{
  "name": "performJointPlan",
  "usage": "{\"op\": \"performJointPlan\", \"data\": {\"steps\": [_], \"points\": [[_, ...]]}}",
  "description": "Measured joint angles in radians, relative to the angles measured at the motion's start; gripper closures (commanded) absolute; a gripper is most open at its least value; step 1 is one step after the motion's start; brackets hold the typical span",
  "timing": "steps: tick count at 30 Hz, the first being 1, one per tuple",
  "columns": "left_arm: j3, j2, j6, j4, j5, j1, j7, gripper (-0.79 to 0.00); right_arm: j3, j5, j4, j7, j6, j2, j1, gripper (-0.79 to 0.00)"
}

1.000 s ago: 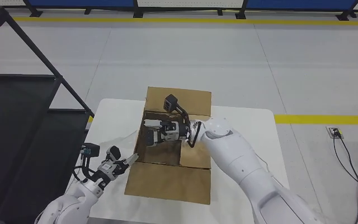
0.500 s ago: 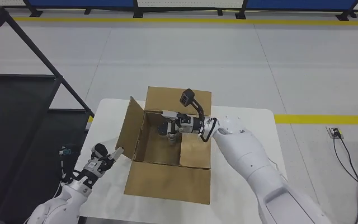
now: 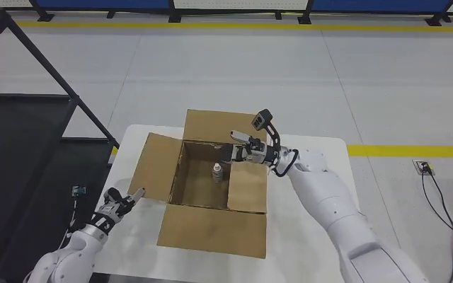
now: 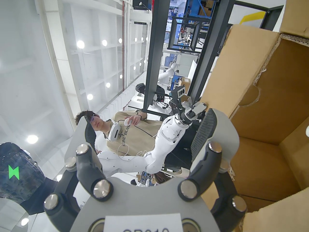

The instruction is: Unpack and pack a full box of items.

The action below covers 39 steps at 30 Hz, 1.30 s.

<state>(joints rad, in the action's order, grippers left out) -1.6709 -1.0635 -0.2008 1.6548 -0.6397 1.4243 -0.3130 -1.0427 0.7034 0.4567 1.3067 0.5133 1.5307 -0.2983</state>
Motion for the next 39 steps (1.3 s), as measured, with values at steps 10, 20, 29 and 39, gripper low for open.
{"op": "performJointPlan", "data": {"steps": [10, 20, 29, 39], "points": [[0.024, -0.002, 0.019, -0.073, -0.054, -0.033, 0.009, -0.785, -0.061, -0.047, 0.132, -0.014, -0.003, -0.047, -0.078, -0.785], [-0.033, 0.000, 0.009, 0.038, -0.034, -0.012, 0.051, -0.785, -0.111, -0.108, 0.218, -0.089, -0.026, -0.081, -0.125, -0.785], [-0.143, 0.001, -0.004, 0.320, 0.011, 0.078, 0.086, -0.785, -0.169, -0.173, 0.302, -0.135, -0.067, -0.119, -0.182, -0.785], [-0.026, 0.005, -0.045, 0.512, 0.048, 0.037, -0.113, -0.785, -0.311, -0.183, 0.420, -0.095, -0.019, -0.181, -0.298, -0.785]]}}
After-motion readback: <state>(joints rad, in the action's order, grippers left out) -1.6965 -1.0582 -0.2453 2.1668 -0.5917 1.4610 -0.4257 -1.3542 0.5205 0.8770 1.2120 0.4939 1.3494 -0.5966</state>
